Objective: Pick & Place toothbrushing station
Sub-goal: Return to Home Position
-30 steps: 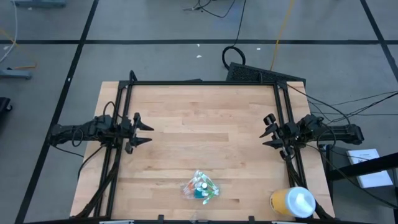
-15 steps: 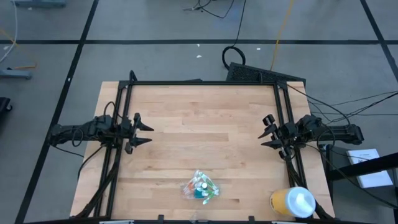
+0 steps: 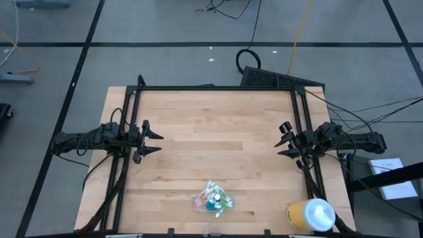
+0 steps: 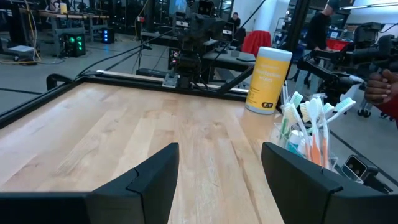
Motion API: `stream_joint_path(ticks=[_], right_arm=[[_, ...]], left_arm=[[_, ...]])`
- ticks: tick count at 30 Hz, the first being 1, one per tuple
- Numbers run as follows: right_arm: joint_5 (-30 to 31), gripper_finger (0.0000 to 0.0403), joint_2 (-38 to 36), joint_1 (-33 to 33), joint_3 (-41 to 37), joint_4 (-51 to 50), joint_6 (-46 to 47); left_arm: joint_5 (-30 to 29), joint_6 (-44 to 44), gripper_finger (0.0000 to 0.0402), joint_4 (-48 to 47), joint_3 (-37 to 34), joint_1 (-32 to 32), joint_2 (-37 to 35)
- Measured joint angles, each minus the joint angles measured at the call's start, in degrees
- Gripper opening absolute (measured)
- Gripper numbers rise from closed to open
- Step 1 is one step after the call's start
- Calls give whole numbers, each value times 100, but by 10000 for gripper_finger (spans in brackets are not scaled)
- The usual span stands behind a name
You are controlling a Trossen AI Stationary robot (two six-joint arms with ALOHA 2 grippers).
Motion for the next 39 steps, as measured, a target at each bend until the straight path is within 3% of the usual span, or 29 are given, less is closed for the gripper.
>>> stream_joint_path(ticks=[24, 33, 39], right_arm=[[0, 114, -312, 0, -4, -241, -103], [-17, 114, -412, 0, -6, -413, -121], [-19, 114, -415, 2, -5, -461, -122]], left_arm=[[39, 51, 237, -74, -2, 0, 0], [103, -141, 237, 1099, -596, -2, 7], [139, -53, 237, 1083, -588, -2, 32]])
